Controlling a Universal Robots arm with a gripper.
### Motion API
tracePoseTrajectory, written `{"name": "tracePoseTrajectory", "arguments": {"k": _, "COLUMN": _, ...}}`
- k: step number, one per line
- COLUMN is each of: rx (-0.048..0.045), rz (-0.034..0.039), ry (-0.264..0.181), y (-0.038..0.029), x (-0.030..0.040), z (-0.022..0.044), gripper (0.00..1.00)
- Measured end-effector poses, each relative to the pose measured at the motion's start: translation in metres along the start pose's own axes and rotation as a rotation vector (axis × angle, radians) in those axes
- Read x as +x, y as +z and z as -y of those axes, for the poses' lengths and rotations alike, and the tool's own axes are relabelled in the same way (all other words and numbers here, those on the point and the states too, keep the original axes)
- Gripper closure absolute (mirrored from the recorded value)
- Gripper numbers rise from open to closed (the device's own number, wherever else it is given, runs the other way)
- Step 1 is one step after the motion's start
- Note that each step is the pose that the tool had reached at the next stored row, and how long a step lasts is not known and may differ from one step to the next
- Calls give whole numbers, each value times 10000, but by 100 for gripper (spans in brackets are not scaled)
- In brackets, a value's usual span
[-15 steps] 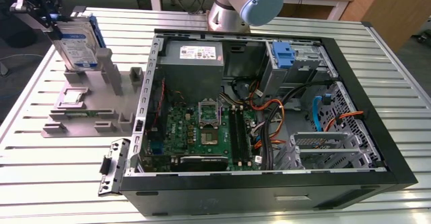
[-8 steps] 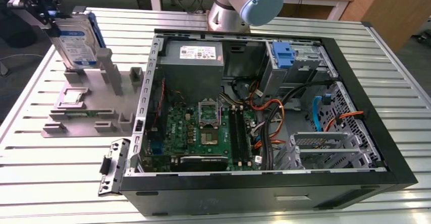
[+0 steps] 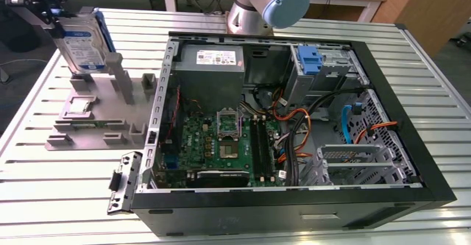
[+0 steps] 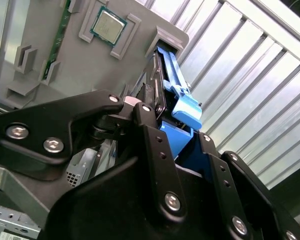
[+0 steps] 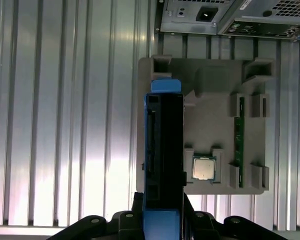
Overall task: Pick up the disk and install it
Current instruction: 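Pick up the disk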
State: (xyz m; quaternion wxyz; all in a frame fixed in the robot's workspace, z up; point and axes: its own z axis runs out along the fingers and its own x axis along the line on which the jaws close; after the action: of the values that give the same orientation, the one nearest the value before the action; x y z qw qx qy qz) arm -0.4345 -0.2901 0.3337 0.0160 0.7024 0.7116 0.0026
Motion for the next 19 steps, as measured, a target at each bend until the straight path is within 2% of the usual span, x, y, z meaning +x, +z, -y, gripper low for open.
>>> {"name": "tracePoseTrajectory", "arguments": {"k": 8, "rx": 1, "rz": 1, "ry": 13, "y": -51, "x": -1, "z": -2, "gripper": 63}}
{"name": "tracePoseTrajectory", "arguments": {"k": 19, "rx": 0, "rz": 1, "ry": 15, "y": -155, "x": -3, "z": -4, "gripper": 63}}
